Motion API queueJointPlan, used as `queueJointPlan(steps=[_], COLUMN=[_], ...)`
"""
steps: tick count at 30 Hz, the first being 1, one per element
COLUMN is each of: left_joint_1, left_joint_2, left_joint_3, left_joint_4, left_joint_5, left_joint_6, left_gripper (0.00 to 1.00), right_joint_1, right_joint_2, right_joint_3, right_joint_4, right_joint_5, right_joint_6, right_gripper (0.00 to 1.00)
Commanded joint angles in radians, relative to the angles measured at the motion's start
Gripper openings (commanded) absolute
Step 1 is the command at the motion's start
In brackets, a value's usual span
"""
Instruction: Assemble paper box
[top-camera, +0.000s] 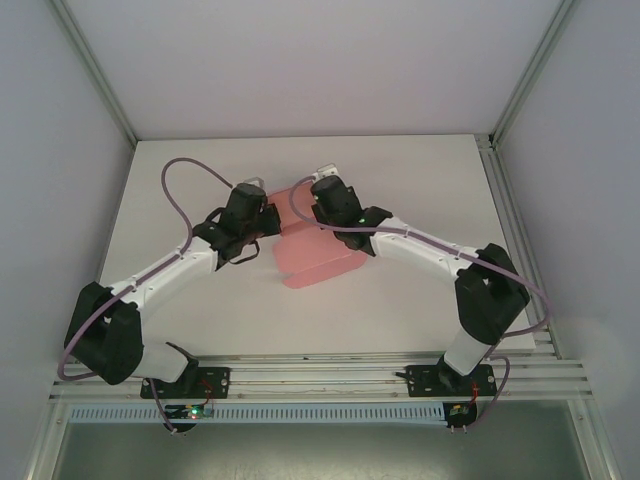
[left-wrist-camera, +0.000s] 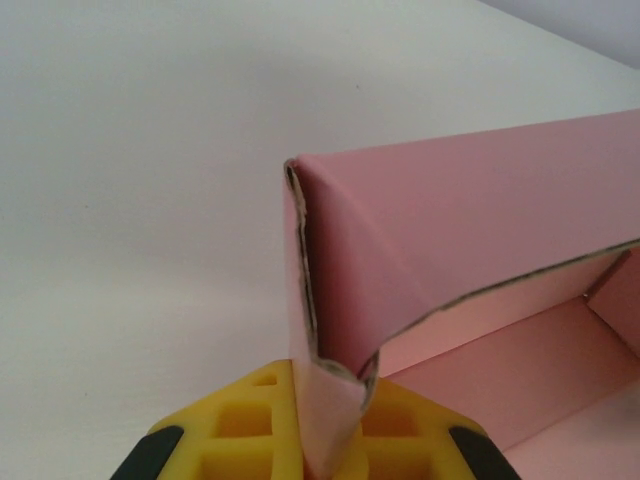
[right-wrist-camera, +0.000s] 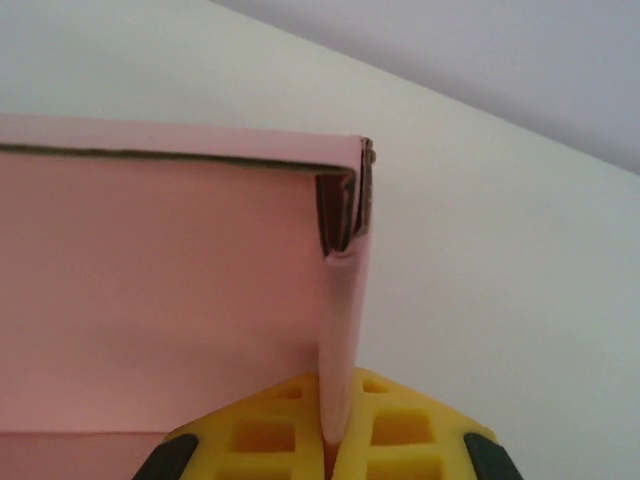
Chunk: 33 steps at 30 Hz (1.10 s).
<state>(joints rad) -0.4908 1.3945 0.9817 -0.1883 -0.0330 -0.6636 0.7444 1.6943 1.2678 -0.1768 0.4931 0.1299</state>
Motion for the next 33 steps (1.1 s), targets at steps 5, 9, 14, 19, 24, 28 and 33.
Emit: queueJointPlan(steps=[5,9,14,19,24,28,33], left_joint_1=[-0.057,-0.061,-0.062,-0.061,-0.062,-0.06,-0.055], left_joint_2=[-0.034,-0.029,-0.02,0.0,0.024,0.057,0.092], left_joint_3=[0.071,0.088,0.089,0.095,0.118,0.167,0.213], left_joint_4=[-0.058,-0.079,-0.073,-0.073,-0.072,-0.1,-0.062], left_joint_5=[-0.103,-0.119,-0.116,-0.115,-0.155,-0.262,-0.291], left_joint_6=[-0.086,-0.097,-0.104,-0.09,0.033,0.17,0.385], left_gripper=[0.0,0.0,0.0,0.0,0.0,0.0,0.0], right_joint_1=[-0.019,-0.015,-0.004,0.005,-0.004,-0.044,-0.081], right_joint_2=[0.088,0.1,0.085,-0.003,-0.195,-0.387,-0.616], right_joint_3=[0.049,0.041,0.018,-0.05,-0.181,-0.328,-0.494], right_joint_4=[-0.128,-0.119,-0.09,-0.001,0.126,0.256,0.381], right_joint_5=[0.362,0.46,0.429,0.187,-0.208,-0.472,-0.514], right_joint_6=[-0.066,-0.094,-0.093,-0.104,-0.103,-0.052,-0.021], right_gripper=[0.0,0.0,0.0,0.06,0.51,0.98,0.98])
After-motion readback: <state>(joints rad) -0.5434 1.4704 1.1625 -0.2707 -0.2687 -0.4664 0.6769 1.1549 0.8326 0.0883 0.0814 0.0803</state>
